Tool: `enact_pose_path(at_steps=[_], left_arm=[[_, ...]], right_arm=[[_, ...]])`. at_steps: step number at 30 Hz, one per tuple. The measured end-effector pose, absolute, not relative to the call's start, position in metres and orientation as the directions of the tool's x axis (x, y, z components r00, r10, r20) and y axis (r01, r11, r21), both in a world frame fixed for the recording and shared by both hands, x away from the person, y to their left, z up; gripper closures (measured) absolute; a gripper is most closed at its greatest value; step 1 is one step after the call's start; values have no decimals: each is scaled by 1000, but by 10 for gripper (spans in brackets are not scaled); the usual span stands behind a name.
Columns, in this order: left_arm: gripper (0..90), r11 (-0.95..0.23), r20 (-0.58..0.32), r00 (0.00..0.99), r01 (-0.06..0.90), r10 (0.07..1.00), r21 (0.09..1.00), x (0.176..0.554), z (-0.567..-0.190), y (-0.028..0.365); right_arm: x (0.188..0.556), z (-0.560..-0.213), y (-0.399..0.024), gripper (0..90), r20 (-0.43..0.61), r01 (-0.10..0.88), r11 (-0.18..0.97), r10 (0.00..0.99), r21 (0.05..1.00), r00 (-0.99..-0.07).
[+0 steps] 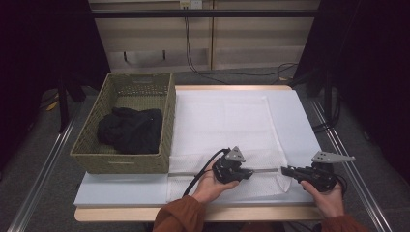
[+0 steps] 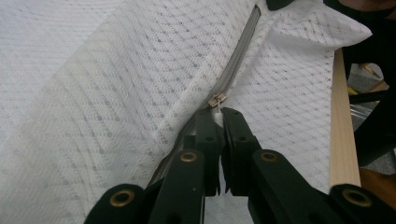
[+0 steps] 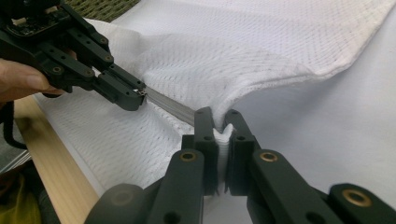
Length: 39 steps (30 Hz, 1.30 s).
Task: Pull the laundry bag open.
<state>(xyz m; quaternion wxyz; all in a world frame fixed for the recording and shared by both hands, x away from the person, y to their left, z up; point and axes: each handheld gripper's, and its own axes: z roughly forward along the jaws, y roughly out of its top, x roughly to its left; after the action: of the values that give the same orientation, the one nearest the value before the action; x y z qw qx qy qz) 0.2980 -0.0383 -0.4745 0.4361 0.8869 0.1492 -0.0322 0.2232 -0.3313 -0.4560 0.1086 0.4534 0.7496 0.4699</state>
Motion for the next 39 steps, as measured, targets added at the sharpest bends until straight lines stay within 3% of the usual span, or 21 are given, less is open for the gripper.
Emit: enact_pose_path(at_steps=[39], left_arm=[[862,-595,-161,953,287,257,751,298,-470,-17]], right_arm=[[223,-455,-333,861,267,578,142,782,804,-563]])
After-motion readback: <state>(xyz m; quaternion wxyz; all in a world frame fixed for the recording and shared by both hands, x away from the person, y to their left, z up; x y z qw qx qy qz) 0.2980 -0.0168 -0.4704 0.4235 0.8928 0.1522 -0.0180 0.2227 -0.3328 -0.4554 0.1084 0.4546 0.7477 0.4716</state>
